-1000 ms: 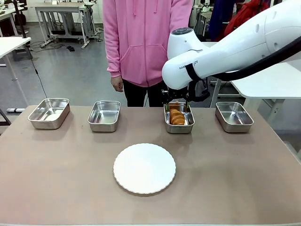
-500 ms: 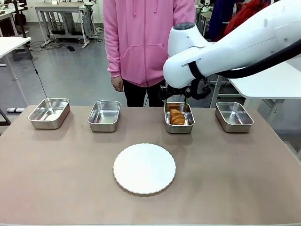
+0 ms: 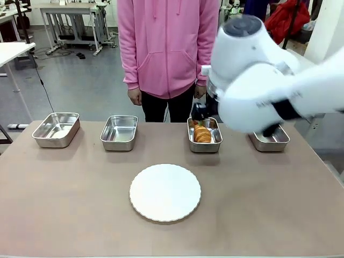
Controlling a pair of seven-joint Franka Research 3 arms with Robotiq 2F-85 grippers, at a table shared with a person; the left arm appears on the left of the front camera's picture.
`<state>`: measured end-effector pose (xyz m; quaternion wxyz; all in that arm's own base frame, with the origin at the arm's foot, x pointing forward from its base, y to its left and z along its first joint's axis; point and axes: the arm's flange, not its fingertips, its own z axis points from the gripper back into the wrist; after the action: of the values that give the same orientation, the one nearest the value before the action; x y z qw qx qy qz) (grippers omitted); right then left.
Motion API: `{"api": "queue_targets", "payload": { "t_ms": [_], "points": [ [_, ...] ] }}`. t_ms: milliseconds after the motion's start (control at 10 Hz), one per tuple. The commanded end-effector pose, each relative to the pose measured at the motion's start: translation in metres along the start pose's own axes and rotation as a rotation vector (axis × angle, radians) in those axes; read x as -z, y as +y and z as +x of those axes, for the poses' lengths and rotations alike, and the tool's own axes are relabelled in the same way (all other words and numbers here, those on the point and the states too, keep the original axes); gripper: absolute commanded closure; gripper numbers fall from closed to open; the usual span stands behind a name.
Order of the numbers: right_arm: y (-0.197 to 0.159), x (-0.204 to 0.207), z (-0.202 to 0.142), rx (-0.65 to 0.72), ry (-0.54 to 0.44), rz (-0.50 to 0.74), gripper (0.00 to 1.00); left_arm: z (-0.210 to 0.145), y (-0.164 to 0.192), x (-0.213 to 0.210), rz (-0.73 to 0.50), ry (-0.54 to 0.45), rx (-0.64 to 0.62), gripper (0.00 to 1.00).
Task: Place the bread in the container.
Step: Place the Butter Roll into the Airtight Container indicated by the human.
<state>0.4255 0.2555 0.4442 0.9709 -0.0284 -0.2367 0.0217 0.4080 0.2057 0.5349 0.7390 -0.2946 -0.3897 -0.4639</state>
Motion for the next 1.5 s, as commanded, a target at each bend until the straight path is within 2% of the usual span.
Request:
{"api": "queue_targets", "payload": {
  "t_ms": [0,300,400,500,1400],
  "points": [
    [-0.032,-0.016,-0.059,0.055,-0.050,0.037,0.00,0.000,-0.001,0.000,-0.001,-0.006,0.017,0.00],
    [-0.055,-0.008,-0.091,0.078,-0.019,0.103,0.00,0.000,-0.001,0.000,-0.001,-0.006,0.017,0.00],
    [-0.059,-0.003,-0.089,0.058,0.022,0.128,0.00,0.000,-0.001,0.000,-0.001,-0.006,0.017,0.00],
    [-0.047,-0.011,-0.084,0.087,-0.029,0.050,0.00,0.000,-0.001,0.000,-0.001,-0.006,0.017,0.00],
    [-0.047,-0.011,-0.084,0.087,-0.029,0.050,0.00,0.000,-0.001,0.000,-0.001,-0.006,0.017,0.00]
  ]
}}
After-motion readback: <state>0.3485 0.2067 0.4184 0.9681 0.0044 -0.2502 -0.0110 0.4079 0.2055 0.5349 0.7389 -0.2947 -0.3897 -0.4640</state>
